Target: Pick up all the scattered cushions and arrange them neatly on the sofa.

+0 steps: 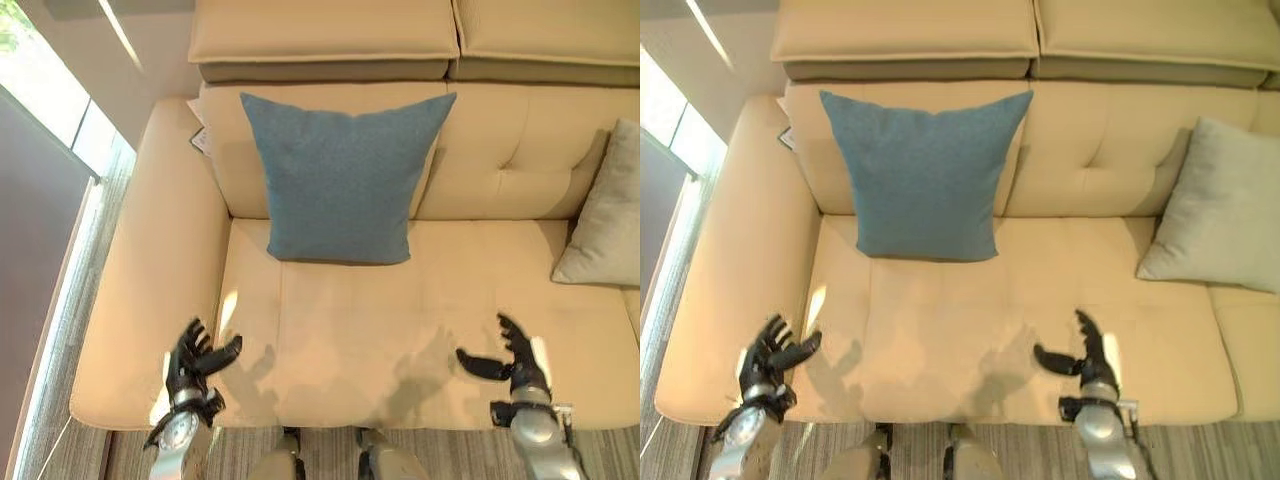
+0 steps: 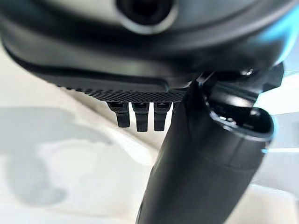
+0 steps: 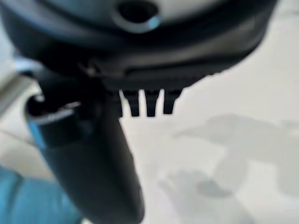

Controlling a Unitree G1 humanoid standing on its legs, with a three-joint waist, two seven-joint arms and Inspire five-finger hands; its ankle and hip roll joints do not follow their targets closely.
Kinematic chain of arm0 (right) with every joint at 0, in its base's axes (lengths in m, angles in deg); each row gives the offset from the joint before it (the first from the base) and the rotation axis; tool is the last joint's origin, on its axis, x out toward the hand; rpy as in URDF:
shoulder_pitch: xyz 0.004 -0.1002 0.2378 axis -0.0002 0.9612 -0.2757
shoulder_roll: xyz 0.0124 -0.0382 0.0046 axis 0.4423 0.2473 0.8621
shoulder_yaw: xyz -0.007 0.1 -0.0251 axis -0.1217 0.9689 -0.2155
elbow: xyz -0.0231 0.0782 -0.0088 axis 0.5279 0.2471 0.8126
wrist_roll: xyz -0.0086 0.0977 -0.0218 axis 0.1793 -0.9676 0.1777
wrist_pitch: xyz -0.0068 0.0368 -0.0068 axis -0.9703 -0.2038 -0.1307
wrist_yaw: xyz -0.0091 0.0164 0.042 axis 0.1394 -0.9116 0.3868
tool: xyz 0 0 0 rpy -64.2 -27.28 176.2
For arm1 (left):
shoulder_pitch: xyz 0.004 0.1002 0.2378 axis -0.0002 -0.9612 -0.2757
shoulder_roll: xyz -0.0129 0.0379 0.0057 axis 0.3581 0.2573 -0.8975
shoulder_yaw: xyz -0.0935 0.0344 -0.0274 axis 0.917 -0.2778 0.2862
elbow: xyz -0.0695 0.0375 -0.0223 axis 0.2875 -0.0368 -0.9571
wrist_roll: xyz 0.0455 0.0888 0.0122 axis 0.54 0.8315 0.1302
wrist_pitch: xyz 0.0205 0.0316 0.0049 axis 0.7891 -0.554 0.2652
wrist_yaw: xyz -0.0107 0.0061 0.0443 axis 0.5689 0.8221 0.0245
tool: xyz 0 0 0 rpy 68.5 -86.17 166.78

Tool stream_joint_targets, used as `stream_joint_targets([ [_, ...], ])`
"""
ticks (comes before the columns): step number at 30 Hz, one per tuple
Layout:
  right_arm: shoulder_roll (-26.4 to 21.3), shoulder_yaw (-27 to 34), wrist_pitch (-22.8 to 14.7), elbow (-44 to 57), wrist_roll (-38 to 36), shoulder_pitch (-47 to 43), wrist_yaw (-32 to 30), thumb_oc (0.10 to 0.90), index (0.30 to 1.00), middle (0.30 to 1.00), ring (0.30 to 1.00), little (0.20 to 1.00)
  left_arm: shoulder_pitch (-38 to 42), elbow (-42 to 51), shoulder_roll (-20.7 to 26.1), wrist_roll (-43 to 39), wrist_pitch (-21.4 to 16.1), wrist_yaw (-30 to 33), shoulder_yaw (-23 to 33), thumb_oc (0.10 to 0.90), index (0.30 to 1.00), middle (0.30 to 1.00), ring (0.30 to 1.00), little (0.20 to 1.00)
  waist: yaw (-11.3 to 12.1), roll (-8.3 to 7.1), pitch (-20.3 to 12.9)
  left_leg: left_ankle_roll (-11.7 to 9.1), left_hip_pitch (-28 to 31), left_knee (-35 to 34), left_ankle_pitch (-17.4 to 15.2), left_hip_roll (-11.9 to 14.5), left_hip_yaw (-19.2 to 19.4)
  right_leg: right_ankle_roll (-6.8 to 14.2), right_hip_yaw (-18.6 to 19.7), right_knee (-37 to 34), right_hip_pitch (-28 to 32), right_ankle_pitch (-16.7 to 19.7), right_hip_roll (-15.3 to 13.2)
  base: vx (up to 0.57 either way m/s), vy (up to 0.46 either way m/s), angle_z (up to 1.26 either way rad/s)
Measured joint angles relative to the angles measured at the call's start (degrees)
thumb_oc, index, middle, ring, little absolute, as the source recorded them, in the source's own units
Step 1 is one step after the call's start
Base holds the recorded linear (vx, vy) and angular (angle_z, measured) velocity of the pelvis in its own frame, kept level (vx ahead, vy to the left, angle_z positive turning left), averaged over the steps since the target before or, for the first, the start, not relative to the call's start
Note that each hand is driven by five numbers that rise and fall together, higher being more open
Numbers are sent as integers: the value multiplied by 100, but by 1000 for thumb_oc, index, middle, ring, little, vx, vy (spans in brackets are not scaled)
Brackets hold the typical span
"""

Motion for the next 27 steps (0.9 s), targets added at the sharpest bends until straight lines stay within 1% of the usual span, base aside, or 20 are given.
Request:
stream_joint_targets([
  [1, 0, 0, 0, 0, 0, 0, 0, 800, 900, 900, 900, 900, 0, 0, 0, 0, 0, 0, 0, 800, 900, 900, 900, 900, 0, 0, 0, 0, 0, 0, 0, 0, 0, 0, 0, 0, 0, 0, 0, 5, -28, 4],
  [3, 70, -93, -46, -318, -8, 109, 112, 800, 900, 900, 900, 900, -75, -558, -34, 45, 55, -207, -8, 800, 900, 900, 900, 900, 5, 18, -103, 6, 143, -20, -20, -5, -35, -15, -60, -1, 166, -44, -6, 3, -28, 10],
  [4, 105, -192, -58, -672, -29, 142, 145, 800, 900, 900, 900, 900, -144, -931, -39, 116, 116, -272, -68, 800, 900, 900, 900, 900, 4, 15, -314, 10, 182, -24, -44, -4, -72, -28, -66, -2, 223, -77, -3, -3, -30, 11],
  [5, 115, -207, -65, -819, -36, 114, 175, 800, 900, 900, 900, 900, -126, -1097, -47, 200, 131, -334, -77, 800, 900, 900, 900, 900, 2, 14, -392, 28, 212, -23, -65, -1, -74, -27, -67, -4, 258, -90, 1, -4, -15, 8],
  [7, 112, -224, -61, -865, -41, 173, 239, 800, 900, 900, 900, 900, -209, -1213, -56, 279, 228, -385, -107, 800, 900, 900, 900, 900, 19, 11, -525, 47, 229, -24, -78, 0, -77, -34, -70, -15, 271, -96, 2, 0, 0, 0],
  [10, 102, -220, -65, -853, -41, 144, 238, 800, 900, 900, 900, 900, -192, -1198, -55, 281, 229, -398, -105, 800, 900, 900, 900, 900, 17, 12, -540, 51, 224, -24, -79, 2, -76, -42, -70, -37, 271, -87, 1, -40, -98, 3],
  [11, 197, -313, -178, -1097, -138, 133, 218, 800, 900, 900, 900, 900, -134, -1708, -152, 407, 39, -483, -114, 800, 900, 900, 900, 900, 13, 29, -597, 31, 203, -20, -63, 12, -163, -48, -80, -7, 332, -81, 41, -131, -158, 19],
  [12, 218, -387, -243, -1419, -350, 51, 205, 800, 900, 900, 900, 900, 151, -2346, -138, 530, -32, -488, -111, 800, 900, 900, 900, 900, -28, 22, -694, -15, 230, -20, -37, 16, -229, -38, -115, -1, 395, -120, 53, -120, -105, 33],
  [14, 299, -740, -261, -1789, -558, 56, 319, 800, 900, 900, 900, 900, 438, -3198, -230, 668, 122, -471, -121, 800, 900, 900, 900, 900, -3, -8, -810, -30, 260, -21, -32, 48, -308, -90, -230, -2, 471, -177, 65, -24, -17, 27],
  [15, 344, -895, -263, -1841, -636, 73, 387, 800, 900, 900, 900, 900, 414, -3278, -259, 733, 190, -489, -179, 800, 900, 900, 900, 900, 7, -20, -815, -38, 259, -22, -39, 66, -306, -102, -230, -3, 468, -185, 90, 0, 0, 6],
  [18, 419, -883, -267, -1844, -691, 93, 423, 800, 900, 900, 900, 900, 151, -3238, -316, 770, 235, -495, -339, 800, 900, 900, 900, 900, 24, 9, -806, -51, 246, 22, 0, 94, -305, -107, -235, 7, 453, -186, 136, -282, -26, 9],
  [19, 413, -1029, -308, -2050, -756, -42, 400, 800, 900, 900, 900, 900, 460, -3659, -305, 950, 182, -478, -330, 800, 900, 900, 900, 900, -7, -114, -710, -149, -102, 599, 41, -19, -315, -192, -330, 3, 439, -197, 0, -194, 40, 36],
  [20, 410, -1017, -296, -2058, -765, -43, 419, 800, 900, 900, 900, 900, 510, -3697, -307, 959, 237, -474, -321, 800, 900, 900, 900, 900, 9, -120, -691, -163, -158, 657, 57, -25, -282, -213, -365, 5, 425, -203, 1, -204, 62, 44],
  [21, 428, -1029, -321, -2215, -797, -97, 439, 800, 900, 900, 900, 900, 538, -3811, -293, 1139, 193, -490, -318, 800, 900, 900, 900, 900, -9, -165, -721, -440, -155, 431, 170, -36, -282, -429, -456, -36, 310, -112, -22, -66, 54, 22],
  [22, 418, -999, -307, -2223, -828, -146, 443, 800, 900, 900, 900, 900, 632, -3871, -303, 1169, 185, -495, -306, 800, 900, 900, 900, 900, -10, -177, -693, -502, -172, 446, 161, -33, -272, -437, -471, -38, 288, -128, -65, -27, 56, 15],
  [23, 413, -963, -311, -2207, -836, -168, 449, 800, 900, 900, 900, 900, 691, -3875, -298, 1174, 216, -499, -285, 800, 900, 900, 900, 900, -9, -231, -658, -427, -219, 689, -83, -75, -181, -497, -477, -32, 256, -97, -147, -24, 72, 8],
  [24, 413, -935, -324, -2200, -839, -180, 448, 800, 900, 900, 900, 900, 738, -3873, -276, 1223, 223, -498, -288, 800, 900, 900, 900, 900, -43, -298, -619, -152, -192, 1135, -371, -118, -7, -522, -495, -6, 258, -58, -252, -34, 113, 5],
  [25, 396, -939, -326, -2215, -839, -173, 451, 800, 900, 900, 900, 900, 741, -3876, -275, 1288, 222, -493, -303, 800, 900, 900, 900, 900, -106, -355, -591, -72, -77, 1368, -619, -151, 79, -506, -502, -8, 280, -42, -342, -33, 120, 9],
  [26, 367, -935, -325, -2243, -840, -172, 455, 800, 900, 900, 900, 900, 729, -3870, -303, 1363, 222, -501, -325, 800, 900, 900, 900, 900, -198, -316, -608, -57, 199, 1359, -785, -152, 205, -430, -507, 5, 307, -7, -418, -49, 139, 11],
  [27, 322, -934, -327, -2242, -841, -128, 456, 800, 900, 900, 900, 900, 700, -3872, -359, 1410, 224, -497, -346, 800, 900, 900, 900, 900, -273, -230, -631, -35, 396, 1111, -853, -138, 256, -346, -509, 8, 312, 1, -403, -106, 192, 18],
])
